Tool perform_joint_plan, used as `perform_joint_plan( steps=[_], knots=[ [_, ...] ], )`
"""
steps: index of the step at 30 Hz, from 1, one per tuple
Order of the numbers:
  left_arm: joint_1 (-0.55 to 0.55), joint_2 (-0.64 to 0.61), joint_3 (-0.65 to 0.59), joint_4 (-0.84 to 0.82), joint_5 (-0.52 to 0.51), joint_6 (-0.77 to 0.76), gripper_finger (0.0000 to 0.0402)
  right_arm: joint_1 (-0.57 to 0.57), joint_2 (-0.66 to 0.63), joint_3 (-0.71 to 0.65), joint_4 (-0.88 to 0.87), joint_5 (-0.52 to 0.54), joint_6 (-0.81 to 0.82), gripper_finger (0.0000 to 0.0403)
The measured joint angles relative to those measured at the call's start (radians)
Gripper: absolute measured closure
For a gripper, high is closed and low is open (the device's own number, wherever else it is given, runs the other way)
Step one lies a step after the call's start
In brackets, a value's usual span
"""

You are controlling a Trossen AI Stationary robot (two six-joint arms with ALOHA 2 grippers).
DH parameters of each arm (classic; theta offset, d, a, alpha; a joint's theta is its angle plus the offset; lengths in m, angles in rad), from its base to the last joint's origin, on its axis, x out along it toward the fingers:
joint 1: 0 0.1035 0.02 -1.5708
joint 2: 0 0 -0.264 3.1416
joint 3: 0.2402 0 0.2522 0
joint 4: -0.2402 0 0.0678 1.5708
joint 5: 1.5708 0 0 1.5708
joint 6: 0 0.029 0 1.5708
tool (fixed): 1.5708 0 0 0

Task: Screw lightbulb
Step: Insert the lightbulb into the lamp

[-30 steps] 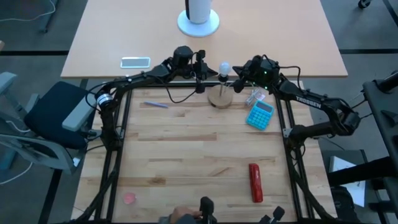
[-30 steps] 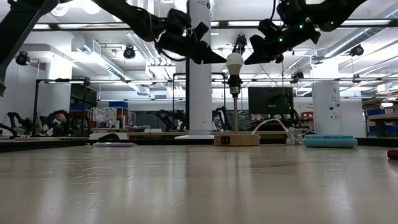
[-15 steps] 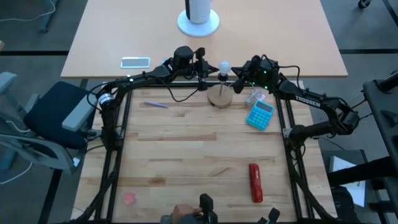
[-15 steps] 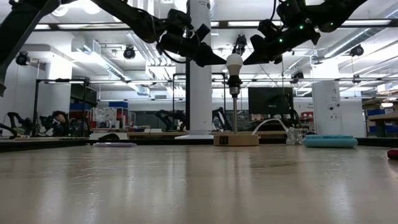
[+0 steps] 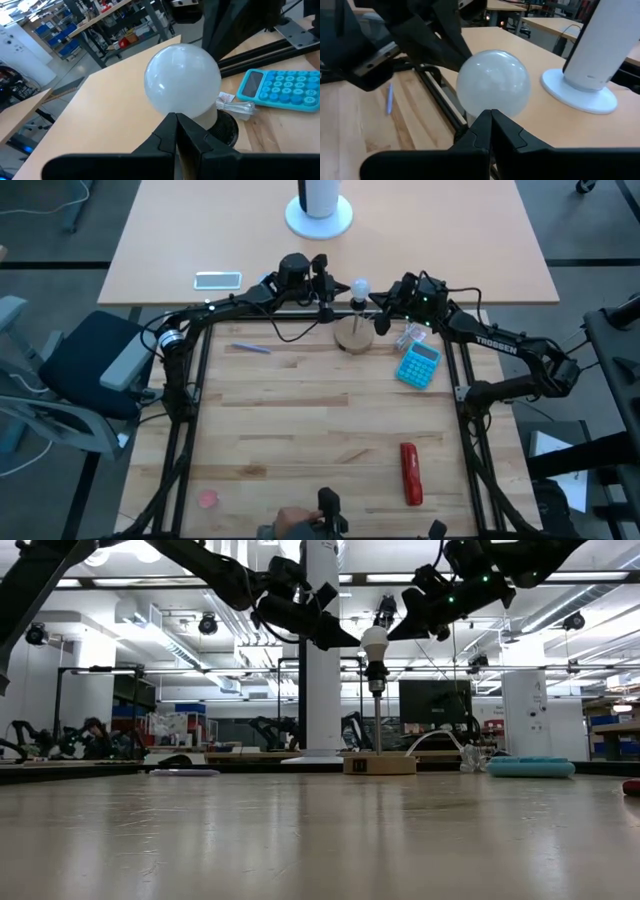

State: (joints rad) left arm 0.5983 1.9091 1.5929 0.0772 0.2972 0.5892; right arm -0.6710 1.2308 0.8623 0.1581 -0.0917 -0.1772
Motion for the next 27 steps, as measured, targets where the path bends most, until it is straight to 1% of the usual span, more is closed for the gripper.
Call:
perform_joint_plan(
  steps=[9,14,16,19,21,27],
  knots=[
    [0.001,-0.008,0.000,-0.009,0.001,0.000,0.0401,0.014,-0.009,0.000,-0.017,0.010,0.013,0.0403],
    [0.000,-0.046,0.000,-0.054,0.016,0.003,0.0401,0.013,-0.035,0.000,-0.066,0.096,0.000,0.0403],
    [0.002,-0.049,0.000,-0.071,0.063,0.004,0.0401,0.008,-0.038,0.000,-0.065,0.116,-0.019,0.0403],
    [0.001,-0.046,0.000,-0.074,0.143,0.000,0.0401,-0.010,-0.037,0.000,-0.051,0.117,-0.031,0.0403],
    [-0.005,-0.039,0.000,-0.054,0.147,0.000,0.0401,-0.021,-0.031,0.000,-0.024,0.117,-0.031,0.0403],
    [-0.009,-0.008,0.000,-0.026,0.112,-0.020,0.0401,-0.022,-0.019,0.000,0.022,0.106,-0.031,0.0403]
  ],
)
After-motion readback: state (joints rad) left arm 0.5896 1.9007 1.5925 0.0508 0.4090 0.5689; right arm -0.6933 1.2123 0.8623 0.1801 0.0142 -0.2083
